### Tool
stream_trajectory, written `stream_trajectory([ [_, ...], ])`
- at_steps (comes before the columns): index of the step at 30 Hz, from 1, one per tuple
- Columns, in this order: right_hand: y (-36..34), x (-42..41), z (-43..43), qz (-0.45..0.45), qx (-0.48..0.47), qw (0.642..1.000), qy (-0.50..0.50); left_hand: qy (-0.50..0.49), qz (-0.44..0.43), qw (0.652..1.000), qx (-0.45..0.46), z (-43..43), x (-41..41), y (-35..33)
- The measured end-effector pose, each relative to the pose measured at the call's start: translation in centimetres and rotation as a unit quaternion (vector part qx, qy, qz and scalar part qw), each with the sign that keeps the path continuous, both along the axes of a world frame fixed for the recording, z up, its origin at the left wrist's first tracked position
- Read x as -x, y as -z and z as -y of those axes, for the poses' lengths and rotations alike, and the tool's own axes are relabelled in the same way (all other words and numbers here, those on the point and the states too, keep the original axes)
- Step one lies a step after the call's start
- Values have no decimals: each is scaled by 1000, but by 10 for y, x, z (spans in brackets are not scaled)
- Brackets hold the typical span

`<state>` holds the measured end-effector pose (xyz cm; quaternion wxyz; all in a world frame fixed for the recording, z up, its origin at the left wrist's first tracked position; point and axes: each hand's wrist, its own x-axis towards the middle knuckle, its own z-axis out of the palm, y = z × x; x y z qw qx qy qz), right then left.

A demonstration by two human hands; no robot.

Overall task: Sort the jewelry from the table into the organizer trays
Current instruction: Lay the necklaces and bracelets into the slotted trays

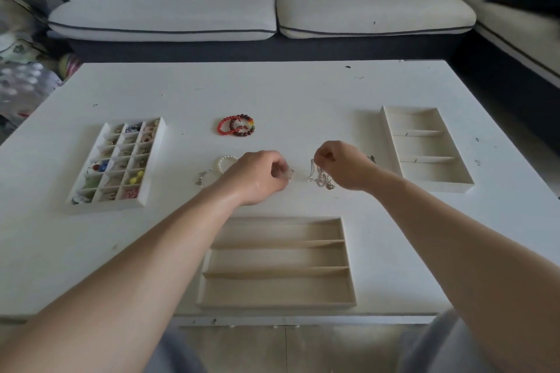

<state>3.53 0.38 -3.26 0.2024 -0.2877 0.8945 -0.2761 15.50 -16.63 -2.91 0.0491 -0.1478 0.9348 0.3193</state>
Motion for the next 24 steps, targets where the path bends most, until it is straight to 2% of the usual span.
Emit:
stream_trajectory([
  [5, -16, 1, -8, 81, 134, 987, 24, -55, -86, 985, -140, -12, 8, 0],
  [10, -34, -6, -10, 109, 215, 970, 11, -89, -118, 951, -273, -24, 12, -9],
  [16, -37, -10, -9, 164, 244, 956, -1, -75, -145, 947, -278, -24, 9, -13],
  [20, -39, -9, -10, 208, 268, 941, -8, -76, -134, 952, -266, -23, 8, -15],
  [24, -39, -6, -12, 208, 276, 938, 3, -86, -130, 954, -255, -18, 7, -15],
])
